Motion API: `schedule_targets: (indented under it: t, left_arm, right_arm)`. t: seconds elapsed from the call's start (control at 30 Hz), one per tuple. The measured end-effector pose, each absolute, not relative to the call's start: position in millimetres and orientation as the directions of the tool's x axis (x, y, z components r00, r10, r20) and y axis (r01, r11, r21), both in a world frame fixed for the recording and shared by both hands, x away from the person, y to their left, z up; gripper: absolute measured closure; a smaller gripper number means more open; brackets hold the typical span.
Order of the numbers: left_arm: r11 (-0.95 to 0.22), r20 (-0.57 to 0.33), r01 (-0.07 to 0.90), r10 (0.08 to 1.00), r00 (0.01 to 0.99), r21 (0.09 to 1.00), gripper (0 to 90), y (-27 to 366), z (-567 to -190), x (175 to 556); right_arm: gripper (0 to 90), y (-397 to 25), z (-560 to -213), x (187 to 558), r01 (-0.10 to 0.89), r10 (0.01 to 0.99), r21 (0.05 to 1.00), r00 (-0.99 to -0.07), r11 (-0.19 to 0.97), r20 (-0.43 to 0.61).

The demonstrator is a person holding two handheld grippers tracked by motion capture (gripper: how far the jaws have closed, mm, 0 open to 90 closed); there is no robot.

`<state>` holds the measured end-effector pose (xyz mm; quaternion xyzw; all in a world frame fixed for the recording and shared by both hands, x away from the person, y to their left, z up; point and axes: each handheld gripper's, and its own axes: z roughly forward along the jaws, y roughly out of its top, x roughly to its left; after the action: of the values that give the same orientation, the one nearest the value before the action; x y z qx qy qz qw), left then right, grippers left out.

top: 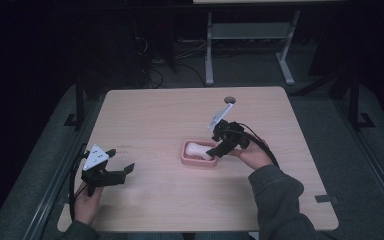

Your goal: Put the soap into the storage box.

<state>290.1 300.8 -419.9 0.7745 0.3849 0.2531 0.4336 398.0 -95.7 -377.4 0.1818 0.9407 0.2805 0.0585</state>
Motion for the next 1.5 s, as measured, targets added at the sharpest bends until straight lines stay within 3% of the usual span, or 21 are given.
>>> schedule_targets:
  t: [1.5]
  left_arm:
    - [-0.337,0.064,0.379,0.814,0.577,0.862,14.3,301.0,-420.7,290.2]
  right_arm:
    - [34.6,-185.4,-407.4,337.9,0.436,0.499,0.560,-0.866,0.705,0.046]
